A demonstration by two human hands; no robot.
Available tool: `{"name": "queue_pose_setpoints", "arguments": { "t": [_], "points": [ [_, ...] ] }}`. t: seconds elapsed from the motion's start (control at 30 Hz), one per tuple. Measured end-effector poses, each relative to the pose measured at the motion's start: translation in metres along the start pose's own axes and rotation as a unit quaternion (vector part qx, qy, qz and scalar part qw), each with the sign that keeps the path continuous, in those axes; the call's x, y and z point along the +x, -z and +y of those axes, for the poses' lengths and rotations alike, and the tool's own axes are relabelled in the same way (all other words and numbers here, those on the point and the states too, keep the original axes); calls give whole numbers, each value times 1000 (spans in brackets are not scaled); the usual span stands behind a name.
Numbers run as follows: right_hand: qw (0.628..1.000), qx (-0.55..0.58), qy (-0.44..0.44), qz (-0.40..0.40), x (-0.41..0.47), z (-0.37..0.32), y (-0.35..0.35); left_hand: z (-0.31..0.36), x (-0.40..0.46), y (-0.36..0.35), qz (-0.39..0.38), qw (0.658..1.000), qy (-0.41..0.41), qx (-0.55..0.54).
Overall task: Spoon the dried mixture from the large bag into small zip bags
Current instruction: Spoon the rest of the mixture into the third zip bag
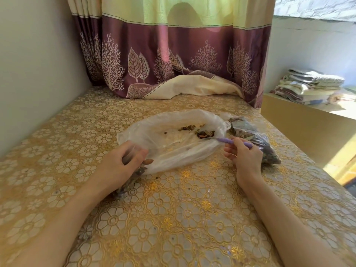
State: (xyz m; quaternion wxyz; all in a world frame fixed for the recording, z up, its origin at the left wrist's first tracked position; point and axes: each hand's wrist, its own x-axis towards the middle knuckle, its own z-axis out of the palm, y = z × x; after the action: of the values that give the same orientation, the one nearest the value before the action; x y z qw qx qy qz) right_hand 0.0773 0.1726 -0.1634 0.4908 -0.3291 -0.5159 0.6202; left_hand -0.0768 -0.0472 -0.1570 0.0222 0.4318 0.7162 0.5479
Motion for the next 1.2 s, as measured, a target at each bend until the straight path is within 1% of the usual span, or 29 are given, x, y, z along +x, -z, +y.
{"name": "queue_pose_setpoints", "arguments": {
  "t": [0.07,0.17,0.27,0.4,0.5,0.6,0.73,0.87,1.0,1.1,1.2],
  "points": [
    [1000,-1,1,-9,-3,-2,0,-2,1,1,-1,1000,13,3],
    [1000,1,15,-25,-8,-5,-1,-4,4,6,18,999,-3,34],
    [998,22,35,-48,-14,-11,-5,-10,6,9,7,999,14,43],
    [989,58,73,-117,-29,-21,-14,-11,6,8,7,997,22,75],
    [975,46,128,-178,-44,-28,-22,-9,7,7,-13,997,45,63],
    [964,66,145,-211,-56,-33,-29,-7,8,6,-20,997,54,48],
    [957,84,136,-241,-62,-35,-30,-6,7,7,-24,997,65,42],
    [941,56,136,-304,-61,-32,-29,-5,8,10,-45,995,87,16],
    [923,24,151,-352,-62,-30,-30,-5,9,12,-52,993,95,-36],
    [923,34,138,-357,-61,-30,-29,-6,8,11,-56,994,86,-38],
    [932,98,87,-337,-56,-32,-26,-7,8,12,-41,995,87,-19]
  ]
}}
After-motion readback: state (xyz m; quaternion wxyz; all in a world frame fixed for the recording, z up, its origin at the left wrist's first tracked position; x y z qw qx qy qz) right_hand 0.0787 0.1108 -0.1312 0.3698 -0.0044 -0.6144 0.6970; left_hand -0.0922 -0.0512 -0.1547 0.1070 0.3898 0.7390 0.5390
